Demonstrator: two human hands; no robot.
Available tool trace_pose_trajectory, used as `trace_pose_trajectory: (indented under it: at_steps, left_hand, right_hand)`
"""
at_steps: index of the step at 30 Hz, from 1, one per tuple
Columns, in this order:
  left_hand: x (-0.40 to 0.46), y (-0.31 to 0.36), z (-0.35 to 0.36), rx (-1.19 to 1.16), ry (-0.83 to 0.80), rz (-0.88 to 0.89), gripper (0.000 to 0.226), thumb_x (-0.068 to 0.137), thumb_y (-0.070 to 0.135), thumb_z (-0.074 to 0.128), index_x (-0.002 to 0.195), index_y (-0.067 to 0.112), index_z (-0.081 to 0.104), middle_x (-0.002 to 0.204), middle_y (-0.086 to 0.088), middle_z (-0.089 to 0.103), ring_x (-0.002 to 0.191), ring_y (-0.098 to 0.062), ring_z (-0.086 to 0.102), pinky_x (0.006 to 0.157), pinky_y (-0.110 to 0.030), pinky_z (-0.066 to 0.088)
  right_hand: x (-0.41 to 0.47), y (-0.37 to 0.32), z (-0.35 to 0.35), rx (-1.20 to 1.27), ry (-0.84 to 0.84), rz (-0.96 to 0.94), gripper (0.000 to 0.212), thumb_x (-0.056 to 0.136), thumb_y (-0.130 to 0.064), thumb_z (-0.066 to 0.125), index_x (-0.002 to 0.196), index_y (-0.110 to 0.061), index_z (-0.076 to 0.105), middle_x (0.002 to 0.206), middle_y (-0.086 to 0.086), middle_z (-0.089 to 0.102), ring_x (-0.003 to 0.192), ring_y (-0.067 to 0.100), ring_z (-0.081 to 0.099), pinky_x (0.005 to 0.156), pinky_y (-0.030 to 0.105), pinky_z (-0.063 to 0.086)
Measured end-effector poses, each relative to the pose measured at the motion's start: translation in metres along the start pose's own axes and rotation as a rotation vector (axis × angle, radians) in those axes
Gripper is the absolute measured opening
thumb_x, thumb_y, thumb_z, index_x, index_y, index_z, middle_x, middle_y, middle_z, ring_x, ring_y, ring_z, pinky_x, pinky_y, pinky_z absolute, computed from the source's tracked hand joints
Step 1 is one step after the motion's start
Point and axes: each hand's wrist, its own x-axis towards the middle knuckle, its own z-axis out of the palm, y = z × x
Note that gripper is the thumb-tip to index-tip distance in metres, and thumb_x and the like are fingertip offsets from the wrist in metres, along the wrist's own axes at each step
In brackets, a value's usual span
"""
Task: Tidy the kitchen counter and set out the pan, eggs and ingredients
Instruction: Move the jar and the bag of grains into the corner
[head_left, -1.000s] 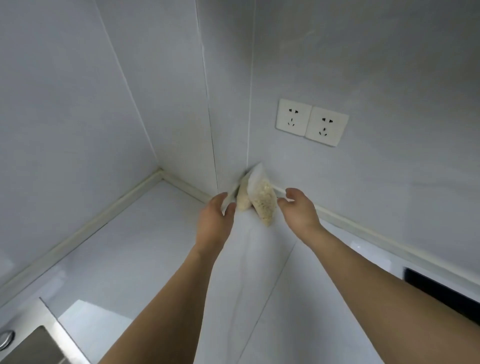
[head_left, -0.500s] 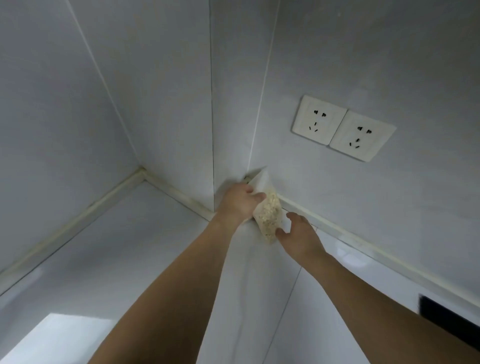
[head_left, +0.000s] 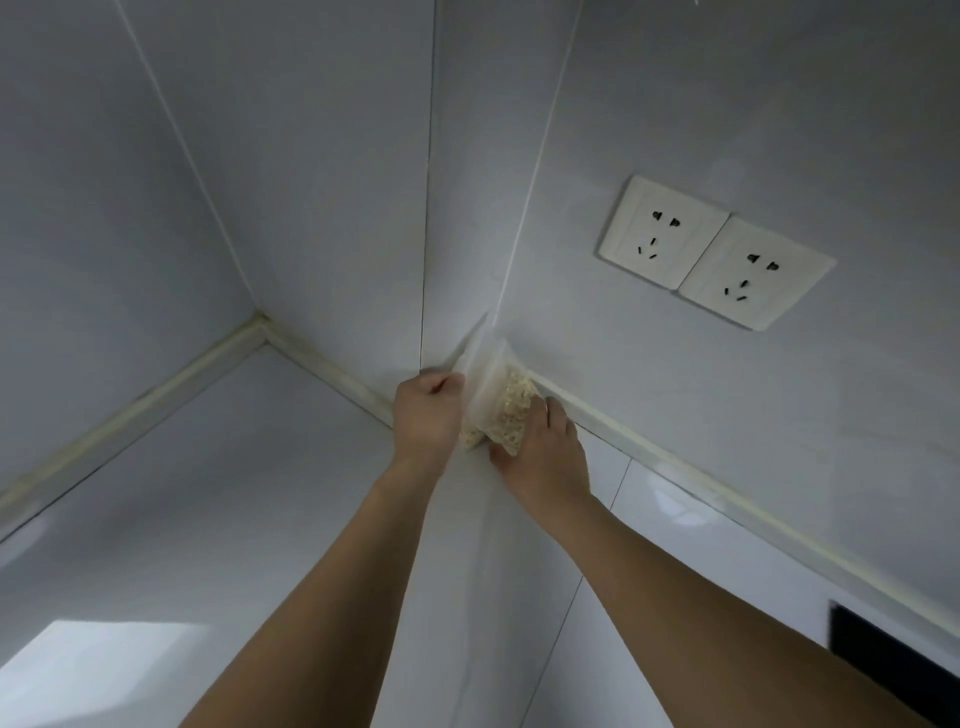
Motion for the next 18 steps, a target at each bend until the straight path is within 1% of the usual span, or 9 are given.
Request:
trace_pose_trajectory:
  at_steps: [1, 3, 6, 8, 10, 13, 15, 17, 18]
  left_hand:
    - [0.0, -0.002, -0.002, 0.001, -0.005, 0.012, 0.024, 0.088, 0.012, 0.058, 0.075, -0.009, 0.059, 0.064, -0.008, 0.05, 0.059, -0.016, 0.046, 0.058, -0.033, 0.039]
    - [0.002, -0.004, -0.004, 0.0, -0.02, 0.029, 0.025, 0.089, 0.014, 0.058, 0.078, -0.009, 0.06, 0.066, -0.008, 0.054, 0.061, -0.017, 0.049, 0.059, -0.033, 0.042]
    - [0.007, -0.005, -0.007, 0.019, -0.038, 0.056, 0.028, 0.084, 0.02, 0.057, 0.068, -0.003, 0.057, 0.063, -0.007, 0.049, 0.06, -0.016, 0.046, 0.059, -0.032, 0.04]
    - [0.009, -0.004, -0.008, 0.031, -0.063, 0.078, 0.03, 0.081, 0.023, 0.055, 0.064, -0.001, 0.052, 0.061, -0.006, 0.042, 0.058, -0.015, 0.04, 0.058, -0.032, 0.035]
    - [0.011, -0.004, -0.009, 0.039, -0.081, 0.078, 0.033, 0.081, 0.024, 0.055, 0.068, -0.006, 0.053, 0.06, -0.007, 0.04, 0.057, -0.016, 0.038, 0.056, -0.032, 0.032]
    - [0.011, -0.003, -0.01, 0.054, -0.1, 0.099, 0.032, 0.086, 0.018, 0.054, 0.069, -0.009, 0.051, 0.059, -0.008, 0.036, 0.055, -0.016, 0.033, 0.054, -0.033, 0.028]
    - [0.01, -0.005, -0.01, 0.063, -0.103, 0.109, 0.031, 0.089, 0.016, 0.054, 0.07, -0.009, 0.052, 0.06, -0.008, 0.036, 0.056, -0.016, 0.033, 0.054, -0.032, 0.028]
    - [0.01, -0.005, -0.012, 0.071, -0.11, 0.123, 0.032, 0.09, 0.016, 0.054, 0.07, -0.009, 0.051, 0.059, -0.008, 0.036, 0.055, -0.016, 0.032, 0.054, -0.032, 0.028]
    - [0.01, -0.005, -0.013, 0.084, -0.113, 0.136, 0.033, 0.091, 0.016, 0.054, 0.069, -0.009, 0.05, 0.058, -0.007, 0.035, 0.054, -0.016, 0.032, 0.053, -0.031, 0.027]
  right_hand:
    - [0.002, -0.002, 0.003, -0.028, 0.004, -0.003, 0.084, 0.085, -0.047, 0.057, 0.148, -0.009, 0.018, 0.153, 0.011, 0.022, 0.139, 0.028, 0.024, 0.11, 0.039, 0.031]
    - [0.007, -0.004, 0.009, -0.074, 0.007, -0.009, 0.086, 0.087, -0.05, 0.055, 0.15, -0.008, 0.014, 0.155, 0.011, 0.016, 0.142, 0.027, 0.019, 0.113, 0.038, 0.026]
    - [0.014, -0.007, 0.017, -0.137, 0.013, -0.036, 0.087, 0.088, -0.051, 0.053, 0.151, -0.006, 0.012, 0.156, 0.011, 0.017, 0.142, 0.027, 0.018, 0.115, 0.037, 0.021]
    - [0.016, -0.007, 0.019, -0.185, 0.037, -0.062, 0.085, 0.089, -0.052, 0.052, 0.15, -0.006, 0.014, 0.155, 0.011, 0.02, 0.142, 0.027, 0.02, 0.115, 0.036, 0.019]
    - [0.019, -0.007, 0.022, -0.206, 0.065, -0.069, 0.083, 0.089, -0.055, 0.05, 0.149, -0.007, 0.02, 0.154, 0.01, 0.024, 0.141, 0.026, 0.023, 0.114, 0.036, 0.022]
    - [0.021, -0.004, 0.026, -0.229, 0.084, -0.076, 0.081, 0.09, -0.059, 0.046, 0.147, -0.006, 0.024, 0.152, 0.009, 0.027, 0.14, 0.026, 0.025, 0.114, 0.037, 0.022]
    - [0.022, -0.003, 0.029, -0.261, 0.096, -0.088, 0.081, 0.09, -0.06, 0.045, 0.147, -0.006, 0.027, 0.151, 0.009, 0.03, 0.139, 0.026, 0.026, 0.113, 0.037, 0.022]
    - [0.025, -0.003, 0.031, -0.275, 0.11, -0.091, 0.077, 0.091, -0.057, 0.046, 0.145, -0.005, 0.031, 0.15, 0.01, 0.034, 0.139, 0.028, 0.027, 0.113, 0.039, 0.024]
    - [0.026, -0.004, 0.033, -0.272, 0.116, -0.094, 0.072, 0.091, -0.053, 0.048, 0.143, -0.004, 0.035, 0.148, 0.011, 0.036, 0.138, 0.029, 0.029, 0.112, 0.04, 0.025]
